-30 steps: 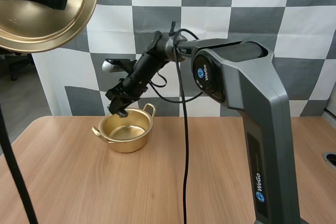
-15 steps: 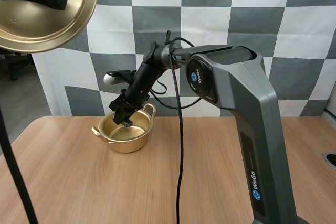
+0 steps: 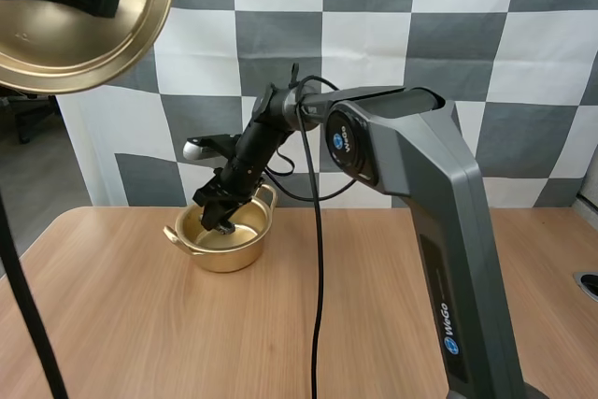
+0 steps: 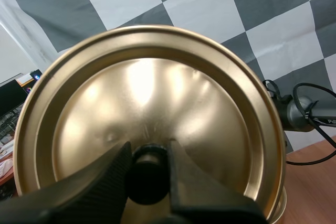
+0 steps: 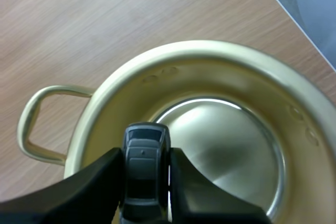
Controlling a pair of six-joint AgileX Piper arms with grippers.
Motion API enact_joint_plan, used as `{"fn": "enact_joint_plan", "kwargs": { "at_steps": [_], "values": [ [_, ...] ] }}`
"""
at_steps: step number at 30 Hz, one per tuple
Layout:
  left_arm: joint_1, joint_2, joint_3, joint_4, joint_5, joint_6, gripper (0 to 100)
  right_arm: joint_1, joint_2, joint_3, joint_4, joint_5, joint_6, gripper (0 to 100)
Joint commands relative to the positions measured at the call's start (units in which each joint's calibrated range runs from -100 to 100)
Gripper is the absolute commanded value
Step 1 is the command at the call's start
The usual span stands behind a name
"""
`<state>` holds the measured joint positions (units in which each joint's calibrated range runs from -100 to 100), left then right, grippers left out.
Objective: Open the pot, put the car inside, and close it
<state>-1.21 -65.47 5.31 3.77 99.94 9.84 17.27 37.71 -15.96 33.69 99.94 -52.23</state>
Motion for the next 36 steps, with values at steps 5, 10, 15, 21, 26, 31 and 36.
{"fn": "enact_joint_plan", "kwargs": {
  "at_steps": [5, 10, 15, 21, 26, 31, 36],
  "values": [
    [0.04, 0.0, 0.0, 0.0, 0.1, 0.0, 0, 0.0, 2.4, -0.1, -0.6, 0.1, -0.1, 0],
    [0.04, 0.0, 0.0, 0.0, 0.1, 0.0, 0, 0.0, 2.4, -0.4, -1.8, 0.1, -0.1, 0],
    [0.03, -0.4, 0.0, -0.1, 0.1, 0.0, 0, 0.0, 2.4, -0.4, -2.3, 0.1, -0.1, 0],
    [0.03, -0.7, 0.0, -0.1, 0.1, 0.0, 0, 0.0, 2.4, -0.4, -2.5, -1.7, -0.1, 0],
    [0.03, -0.7, 0.0, -0.2, 0.1, 0.0, 0, 0.0, 2.4, -0.4, -2.9, -4.0, -0.1, 0],
    [0.11, -0.7, 0.0, -0.5, 0.1, 0.0, 0, 0.0, 2.7, -0.4, -3.6, -5.2, -0.1, 0],
    [0.11, -0.7, 0.0, -0.5, 0.1, 0.0, 0, 0.0, 5.0, -1.8, -3.8, -3.6, -0.1, 0]
  ]
}}
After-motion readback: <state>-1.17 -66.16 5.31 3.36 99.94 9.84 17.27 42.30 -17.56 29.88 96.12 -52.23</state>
